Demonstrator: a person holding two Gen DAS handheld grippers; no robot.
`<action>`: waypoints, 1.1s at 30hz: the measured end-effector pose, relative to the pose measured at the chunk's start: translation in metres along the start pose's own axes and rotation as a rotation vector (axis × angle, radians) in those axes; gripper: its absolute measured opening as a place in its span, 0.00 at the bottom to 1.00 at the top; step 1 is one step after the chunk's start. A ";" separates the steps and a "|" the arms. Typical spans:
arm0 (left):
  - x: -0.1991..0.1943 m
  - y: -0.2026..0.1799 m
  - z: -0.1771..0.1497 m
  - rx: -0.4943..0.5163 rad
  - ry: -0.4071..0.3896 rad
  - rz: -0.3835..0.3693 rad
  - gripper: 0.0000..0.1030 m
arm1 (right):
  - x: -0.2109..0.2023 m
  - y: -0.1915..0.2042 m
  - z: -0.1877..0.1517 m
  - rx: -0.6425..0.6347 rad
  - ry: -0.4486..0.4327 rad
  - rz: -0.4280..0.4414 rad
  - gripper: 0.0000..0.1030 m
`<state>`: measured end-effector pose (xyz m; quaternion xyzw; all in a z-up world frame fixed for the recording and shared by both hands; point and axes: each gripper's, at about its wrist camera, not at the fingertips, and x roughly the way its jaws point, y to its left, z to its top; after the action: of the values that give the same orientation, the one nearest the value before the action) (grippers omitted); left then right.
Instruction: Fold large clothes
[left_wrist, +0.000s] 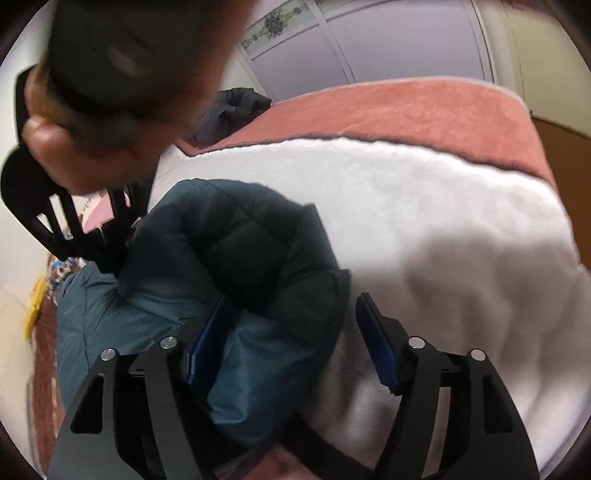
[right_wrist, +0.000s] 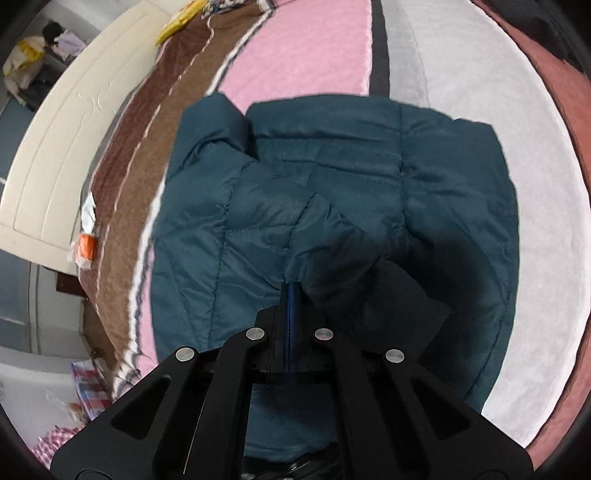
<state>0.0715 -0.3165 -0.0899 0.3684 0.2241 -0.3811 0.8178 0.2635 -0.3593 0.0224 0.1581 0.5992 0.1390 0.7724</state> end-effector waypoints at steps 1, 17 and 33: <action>-0.005 0.004 -0.001 -0.014 -0.006 -0.022 0.66 | 0.003 0.002 0.000 -0.010 0.011 -0.011 0.00; -0.099 0.127 -0.059 -0.530 -0.057 -0.123 0.60 | 0.012 -0.037 -0.013 0.133 -0.058 0.094 0.00; -0.039 0.128 -0.080 -0.512 0.096 -0.138 0.57 | 0.027 -0.067 -0.022 0.212 -0.084 0.144 0.00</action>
<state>0.1413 -0.1802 -0.0597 0.1512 0.3764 -0.3489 0.8448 0.2503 -0.4082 -0.0339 0.2874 0.5646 0.1232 0.7638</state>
